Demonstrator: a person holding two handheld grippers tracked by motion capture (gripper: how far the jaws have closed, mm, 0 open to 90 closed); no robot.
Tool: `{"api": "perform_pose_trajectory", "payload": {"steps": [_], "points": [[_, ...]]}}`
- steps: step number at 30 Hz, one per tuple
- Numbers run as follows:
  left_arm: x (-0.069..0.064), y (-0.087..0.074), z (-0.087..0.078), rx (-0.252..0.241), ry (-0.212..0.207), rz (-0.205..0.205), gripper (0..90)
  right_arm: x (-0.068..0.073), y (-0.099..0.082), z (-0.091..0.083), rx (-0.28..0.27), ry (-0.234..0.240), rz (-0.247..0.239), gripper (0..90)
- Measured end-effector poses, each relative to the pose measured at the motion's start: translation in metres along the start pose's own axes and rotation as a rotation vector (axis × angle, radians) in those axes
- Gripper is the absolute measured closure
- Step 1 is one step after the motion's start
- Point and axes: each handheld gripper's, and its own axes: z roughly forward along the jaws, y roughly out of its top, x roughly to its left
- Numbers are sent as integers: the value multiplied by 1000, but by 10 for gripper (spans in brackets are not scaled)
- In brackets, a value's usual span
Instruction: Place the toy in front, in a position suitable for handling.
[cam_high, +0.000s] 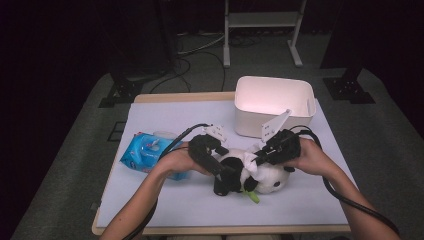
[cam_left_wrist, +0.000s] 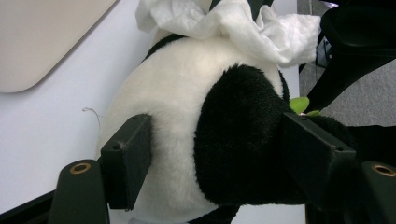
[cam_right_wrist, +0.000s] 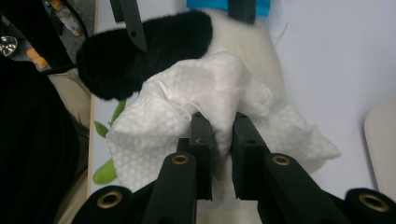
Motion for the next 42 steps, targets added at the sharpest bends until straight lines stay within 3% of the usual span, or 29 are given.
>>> {"api": "perform_pose_trajectory", "payload": {"steps": [9,14,27,42], "points": [[-3,1,3,-11,-1,9,284,6,29,8,-11,22,-58,797],[-2,-2,2,-13,-8,4,289,6,31,11,-4,35,-54,798],[-3,-2,-2,9,2,2,287,-4,2,-4,59,-7,13,798],[-3,0,-5,32,5,10,282,-3,-42,-42,30,-55,92,798]]}}
